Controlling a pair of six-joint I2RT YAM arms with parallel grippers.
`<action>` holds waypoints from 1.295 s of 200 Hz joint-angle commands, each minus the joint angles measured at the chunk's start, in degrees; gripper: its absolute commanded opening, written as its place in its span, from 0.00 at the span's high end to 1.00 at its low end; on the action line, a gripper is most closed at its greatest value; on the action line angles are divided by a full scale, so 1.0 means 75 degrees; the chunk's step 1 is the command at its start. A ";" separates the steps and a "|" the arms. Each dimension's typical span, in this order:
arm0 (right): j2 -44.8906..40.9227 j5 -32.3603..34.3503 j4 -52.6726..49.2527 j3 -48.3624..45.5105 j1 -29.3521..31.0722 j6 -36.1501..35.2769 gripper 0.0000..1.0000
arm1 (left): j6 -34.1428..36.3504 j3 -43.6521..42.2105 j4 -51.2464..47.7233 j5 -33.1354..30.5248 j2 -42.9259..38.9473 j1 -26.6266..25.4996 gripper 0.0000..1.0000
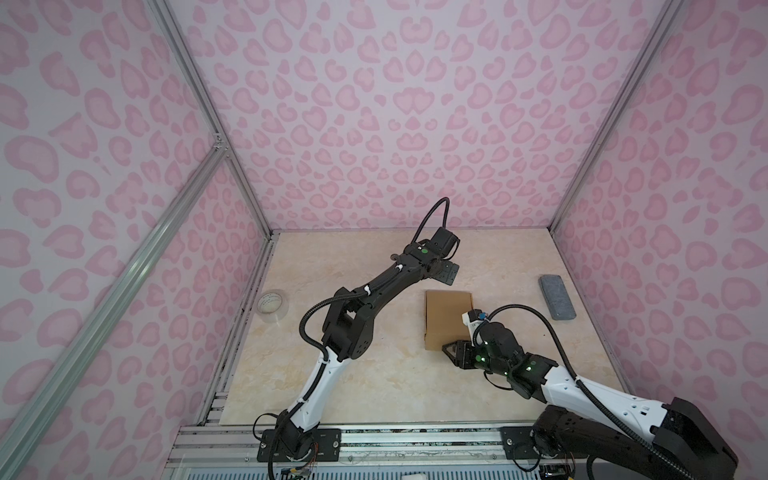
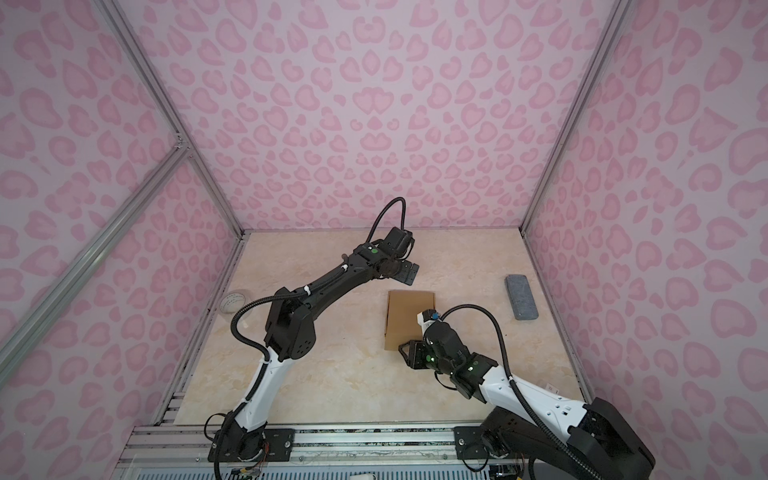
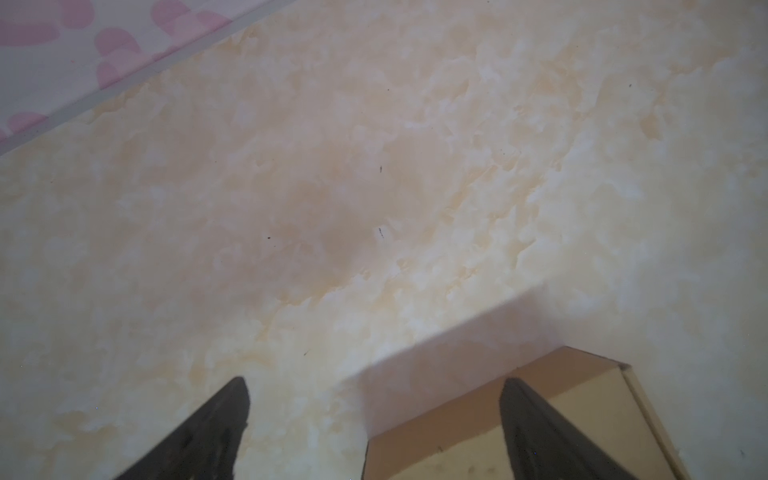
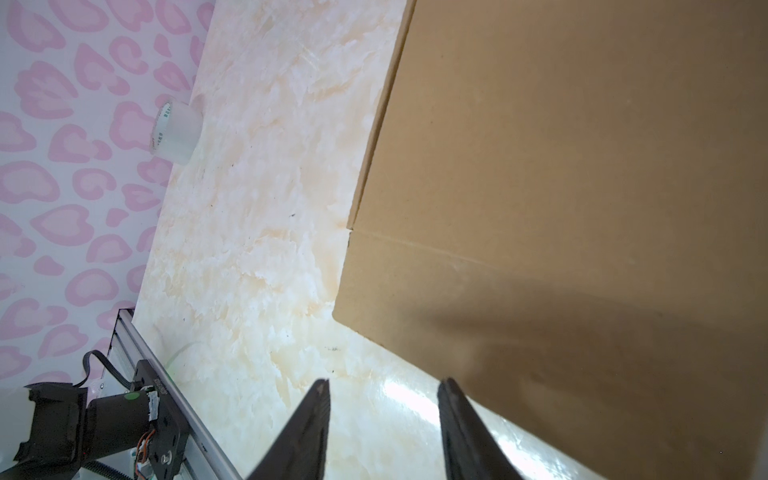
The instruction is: Fold the paper box
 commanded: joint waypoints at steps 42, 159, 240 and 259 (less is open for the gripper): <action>0.0200 0.0118 0.0348 -0.0042 0.0013 -0.0050 0.55 | 0.0140 0.0353 -0.0412 0.0052 0.0484 -0.0038 0.03; 0.0515 0.0108 0.0472 -0.0039 0.0004 -0.0150 0.55 | 0.0099 0.0239 -0.0476 0.0263 0.0840 -0.0056 0.03; 0.0606 0.0138 0.0527 -0.0100 -0.0046 -0.0226 0.56 | 0.0095 0.0163 -0.0496 0.0322 0.0939 -0.0050 0.03; 0.0618 0.0130 0.0538 -0.0115 -0.0061 -0.0242 0.56 | 0.0102 0.0164 -0.0508 0.0344 0.0953 -0.0047 0.03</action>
